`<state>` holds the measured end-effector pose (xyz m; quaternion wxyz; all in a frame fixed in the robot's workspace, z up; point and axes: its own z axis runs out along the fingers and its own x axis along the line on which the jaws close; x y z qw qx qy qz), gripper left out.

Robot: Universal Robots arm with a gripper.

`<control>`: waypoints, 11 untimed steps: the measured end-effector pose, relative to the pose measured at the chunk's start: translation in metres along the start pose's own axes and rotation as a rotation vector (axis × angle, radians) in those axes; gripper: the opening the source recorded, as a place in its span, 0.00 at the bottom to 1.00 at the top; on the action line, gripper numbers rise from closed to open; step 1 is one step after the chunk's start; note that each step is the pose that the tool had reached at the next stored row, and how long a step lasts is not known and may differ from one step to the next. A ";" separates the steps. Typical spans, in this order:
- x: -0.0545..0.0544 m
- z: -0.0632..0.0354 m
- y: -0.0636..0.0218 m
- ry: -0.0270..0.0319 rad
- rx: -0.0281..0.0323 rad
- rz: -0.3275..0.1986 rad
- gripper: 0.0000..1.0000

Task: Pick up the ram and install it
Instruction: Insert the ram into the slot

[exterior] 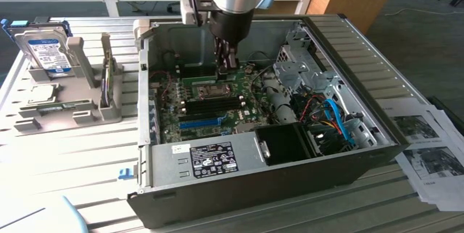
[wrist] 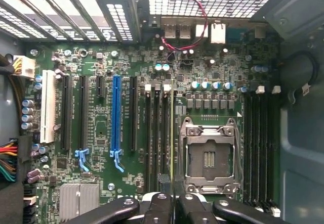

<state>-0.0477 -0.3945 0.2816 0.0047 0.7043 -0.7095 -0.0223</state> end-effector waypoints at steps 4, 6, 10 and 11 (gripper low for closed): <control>0.004 -0.0001 0.0000 -0.0001 0.0000 0.000 0.11; 0.006 -0.0002 -0.0001 0.0000 0.0000 0.000 0.11; 0.011 -0.0003 -0.0001 -0.0001 0.0000 0.000 0.11; 0.012 -0.0003 -0.0001 0.0000 0.0000 0.000 0.11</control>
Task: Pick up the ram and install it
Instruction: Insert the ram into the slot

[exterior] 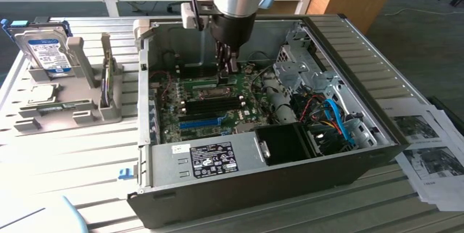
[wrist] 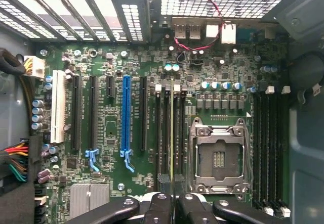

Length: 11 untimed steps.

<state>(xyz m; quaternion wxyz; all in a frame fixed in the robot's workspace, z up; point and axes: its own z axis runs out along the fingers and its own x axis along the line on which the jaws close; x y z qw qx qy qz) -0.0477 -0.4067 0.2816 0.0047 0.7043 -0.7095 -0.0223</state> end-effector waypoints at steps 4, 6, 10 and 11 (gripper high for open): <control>0.005 -0.0001 -0.0001 -0.0001 0.0000 0.000 0.11; 0.005 -0.0001 0.0000 -0.0002 0.0001 0.000 0.11; 0.006 0.0015 -0.0001 0.0000 0.0000 0.000 0.11; 0.006 0.0029 -0.0001 0.0000 0.0001 0.000 0.11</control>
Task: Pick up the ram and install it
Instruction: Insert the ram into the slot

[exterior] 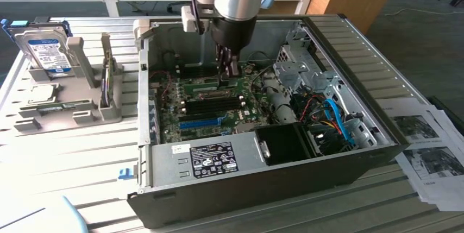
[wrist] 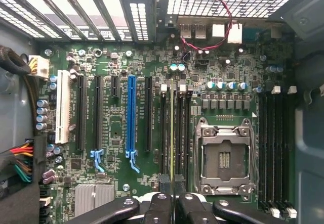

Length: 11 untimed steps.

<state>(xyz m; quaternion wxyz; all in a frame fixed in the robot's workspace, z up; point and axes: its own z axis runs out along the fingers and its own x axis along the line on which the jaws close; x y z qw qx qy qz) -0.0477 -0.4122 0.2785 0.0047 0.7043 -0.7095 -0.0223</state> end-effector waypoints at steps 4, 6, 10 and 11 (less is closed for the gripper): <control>0.000 0.0065 -0.0003 -0.0002 0.0001 0.000 0.11; 0.000 0.0093 -0.0004 0.0000 0.0001 0.000 0.11; 0.000 0.0147 -0.0006 0.0000 0.0002 0.000 0.11; 0.000 0.0162 -0.0006 0.0000 0.0002 0.000 0.11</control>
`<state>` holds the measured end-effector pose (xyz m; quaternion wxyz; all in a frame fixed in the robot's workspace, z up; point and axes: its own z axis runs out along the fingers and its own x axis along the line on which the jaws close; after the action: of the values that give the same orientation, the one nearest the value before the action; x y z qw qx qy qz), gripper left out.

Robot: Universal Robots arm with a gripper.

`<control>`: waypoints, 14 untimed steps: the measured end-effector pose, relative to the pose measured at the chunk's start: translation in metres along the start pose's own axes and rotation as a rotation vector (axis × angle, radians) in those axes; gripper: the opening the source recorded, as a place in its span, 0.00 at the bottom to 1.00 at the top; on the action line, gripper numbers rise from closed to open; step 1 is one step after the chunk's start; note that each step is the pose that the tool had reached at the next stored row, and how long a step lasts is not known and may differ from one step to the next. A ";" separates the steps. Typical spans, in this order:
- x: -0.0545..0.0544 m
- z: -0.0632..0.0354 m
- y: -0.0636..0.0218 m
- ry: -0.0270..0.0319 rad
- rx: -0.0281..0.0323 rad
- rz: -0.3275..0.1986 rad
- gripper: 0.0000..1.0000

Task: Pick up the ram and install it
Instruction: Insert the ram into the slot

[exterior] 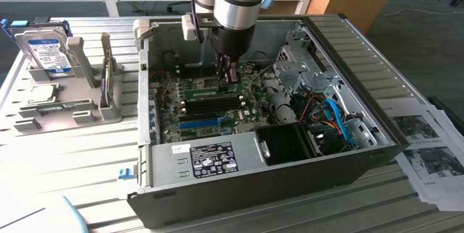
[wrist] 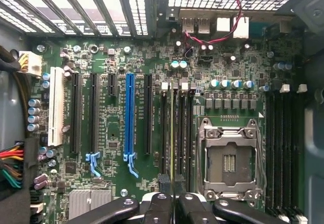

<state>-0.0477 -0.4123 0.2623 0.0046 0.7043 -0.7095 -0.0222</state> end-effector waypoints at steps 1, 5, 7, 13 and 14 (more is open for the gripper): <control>0.000 0.0016 -0.0001 -0.0001 0.0001 0.000 0.11; 0.000 0.0071 -0.0003 -0.0001 0.0003 0.000 0.11; 0.000 0.0090 -0.0004 -0.0002 0.0004 0.000 0.11; 0.000 0.0091 -0.0018 0.0001 0.0004 0.000 0.11; 0.000 0.0091 -0.0032 -0.0001 0.0004 0.000 0.11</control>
<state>-0.0449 -0.4124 0.2531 0.0044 0.7043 -0.7095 -0.0221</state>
